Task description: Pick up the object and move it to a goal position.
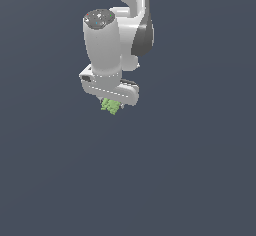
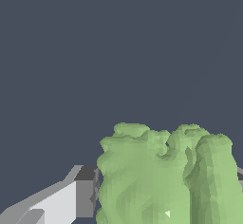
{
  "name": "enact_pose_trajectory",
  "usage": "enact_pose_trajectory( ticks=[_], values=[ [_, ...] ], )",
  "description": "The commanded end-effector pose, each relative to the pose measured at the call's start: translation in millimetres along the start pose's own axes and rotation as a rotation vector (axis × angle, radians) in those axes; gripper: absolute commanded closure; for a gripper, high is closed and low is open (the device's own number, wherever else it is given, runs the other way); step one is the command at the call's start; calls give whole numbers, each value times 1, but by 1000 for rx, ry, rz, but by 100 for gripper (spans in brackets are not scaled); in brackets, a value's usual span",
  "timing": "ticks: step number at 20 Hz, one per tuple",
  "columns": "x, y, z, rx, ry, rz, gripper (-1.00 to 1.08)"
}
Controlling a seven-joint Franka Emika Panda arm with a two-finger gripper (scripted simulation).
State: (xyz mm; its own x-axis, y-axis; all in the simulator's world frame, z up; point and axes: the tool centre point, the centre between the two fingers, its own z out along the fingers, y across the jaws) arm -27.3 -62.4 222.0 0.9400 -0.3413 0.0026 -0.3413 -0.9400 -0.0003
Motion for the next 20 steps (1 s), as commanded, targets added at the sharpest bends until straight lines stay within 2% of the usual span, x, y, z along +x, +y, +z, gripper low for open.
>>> enact_pose_trajectory(
  ticks=[1, 10, 20],
  values=[
    [8, 0, -25, 0, -1, 0, 108],
    [36, -3, -106, -1, -1, 0, 108],
    [62, -5, -173, -1, -2, 0, 108]
  ],
)
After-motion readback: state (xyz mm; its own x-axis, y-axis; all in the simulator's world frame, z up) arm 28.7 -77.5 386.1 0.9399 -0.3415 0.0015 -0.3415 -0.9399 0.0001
